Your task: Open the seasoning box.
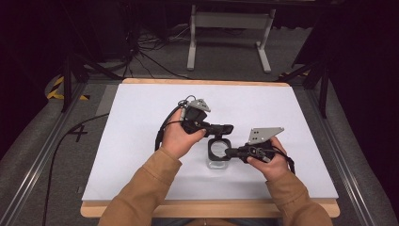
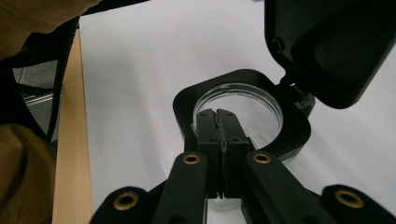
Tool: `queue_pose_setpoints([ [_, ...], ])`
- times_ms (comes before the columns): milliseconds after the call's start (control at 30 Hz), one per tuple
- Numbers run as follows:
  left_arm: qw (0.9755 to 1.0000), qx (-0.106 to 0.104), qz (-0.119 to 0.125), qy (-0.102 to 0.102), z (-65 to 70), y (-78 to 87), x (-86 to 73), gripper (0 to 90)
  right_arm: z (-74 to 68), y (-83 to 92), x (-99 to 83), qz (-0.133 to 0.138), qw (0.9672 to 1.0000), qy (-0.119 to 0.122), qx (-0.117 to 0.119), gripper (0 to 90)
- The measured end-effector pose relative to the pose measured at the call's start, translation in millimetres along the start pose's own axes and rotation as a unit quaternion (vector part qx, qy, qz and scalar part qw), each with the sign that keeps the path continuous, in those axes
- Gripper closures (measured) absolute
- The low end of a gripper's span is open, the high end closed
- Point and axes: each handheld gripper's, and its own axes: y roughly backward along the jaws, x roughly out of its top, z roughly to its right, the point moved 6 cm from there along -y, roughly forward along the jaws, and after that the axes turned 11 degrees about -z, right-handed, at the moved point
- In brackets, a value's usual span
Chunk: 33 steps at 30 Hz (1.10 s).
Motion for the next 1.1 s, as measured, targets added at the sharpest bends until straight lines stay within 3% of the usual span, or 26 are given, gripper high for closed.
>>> queue_pose_setpoints([
  [800,0.9987,0.021,0.031,0.035,-30.9,-6.2,11.0,89.3,-1.5,-0.7,-4.7,0.003,1.0,-0.002,-0.007,90.0],
  [1100,0.9985,0.019,0.035,0.038,-32.4,-6.5,11.8,89.4,-1.6,-0.6,-4.7,0.006,0.9999,0.002,-0.009,90.0],
])
